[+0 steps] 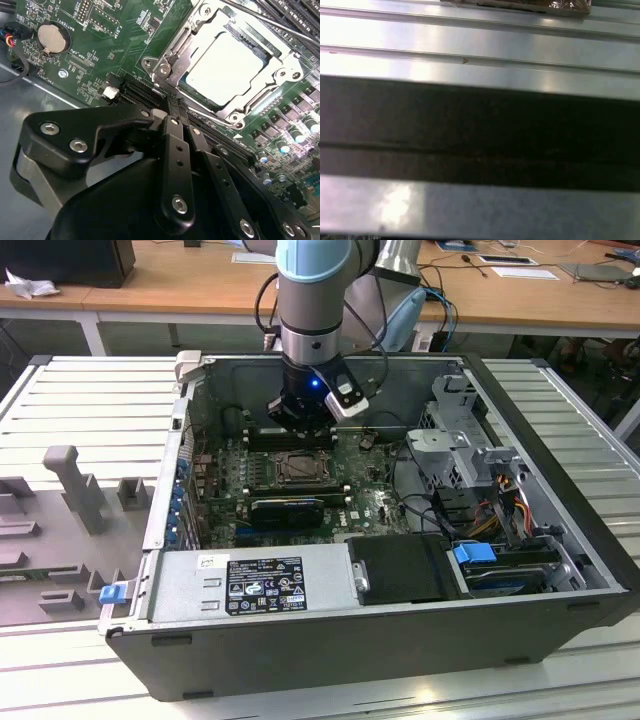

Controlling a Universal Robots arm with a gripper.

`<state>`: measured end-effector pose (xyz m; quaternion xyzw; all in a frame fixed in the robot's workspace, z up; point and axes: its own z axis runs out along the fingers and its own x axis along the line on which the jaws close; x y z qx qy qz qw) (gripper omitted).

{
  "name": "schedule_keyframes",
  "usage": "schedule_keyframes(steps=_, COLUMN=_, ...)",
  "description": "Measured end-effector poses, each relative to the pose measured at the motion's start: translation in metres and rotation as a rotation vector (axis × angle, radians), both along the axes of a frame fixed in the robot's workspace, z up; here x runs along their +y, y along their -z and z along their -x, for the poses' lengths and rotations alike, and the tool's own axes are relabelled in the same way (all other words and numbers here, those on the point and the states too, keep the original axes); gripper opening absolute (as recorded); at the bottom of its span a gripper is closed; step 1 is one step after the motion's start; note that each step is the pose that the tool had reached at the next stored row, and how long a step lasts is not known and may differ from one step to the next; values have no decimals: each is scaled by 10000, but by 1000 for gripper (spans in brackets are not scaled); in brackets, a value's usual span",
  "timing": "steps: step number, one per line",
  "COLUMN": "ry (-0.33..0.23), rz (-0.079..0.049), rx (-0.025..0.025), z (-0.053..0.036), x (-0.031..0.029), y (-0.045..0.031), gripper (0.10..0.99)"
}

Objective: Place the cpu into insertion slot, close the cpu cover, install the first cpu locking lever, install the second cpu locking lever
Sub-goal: 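Install the first cpu locking lever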

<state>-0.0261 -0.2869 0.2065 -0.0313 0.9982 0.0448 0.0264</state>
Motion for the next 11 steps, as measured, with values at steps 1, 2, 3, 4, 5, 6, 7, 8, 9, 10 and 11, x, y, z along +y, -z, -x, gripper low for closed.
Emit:
schedule_keyframes(steps=1, ry=0, rz=18, rx=1, z=-2, x=0, y=4, gripper=106)
schedule_keyframes(steps=2, ry=-1, rz=43, rx=1, z=-3, x=0, y=7, gripper=106)
schedule_keyframes(steps=3, ry=-2, rz=76, rx=1, z=-4, x=0, y=10, gripper=106)
schedule_keyframes(steps=4, ry=-2, rz=105, rx=0, z=-4, x=0, y=14, gripper=106)
schedule_keyframes(steps=5, ry=-1, rz=143, rx=0, z=-4, x=0, y=19, gripper=106)
schedule_keyframes(steps=6, ry=-2, rz=174, rx=2, z=-4, x=-1, y=23, gripper=106)
schedule_keyframes(steps=7, ry=-1, rz=202, rx=3, z=-4, x=-1, y=26, gripper=106)
schedule_keyframes(steps=8, ry=-1, rz=234, rx=3, z=-4, x=-1, y=29, gripper=106)
schedule_keyframes(steps=9, ry=-1, rz=271, rx=0, z=-5, x=0, y=35, gripper=106)
schedule_keyframes(steps=10, ry=-1, rz=297, rx=-1, z=-5, x=1, y=40, gripper=106)
schedule_keyframes(steps=11, ry=-2, rz=326, rx=-1, z=-6, x=1, y=43, gripper=106)
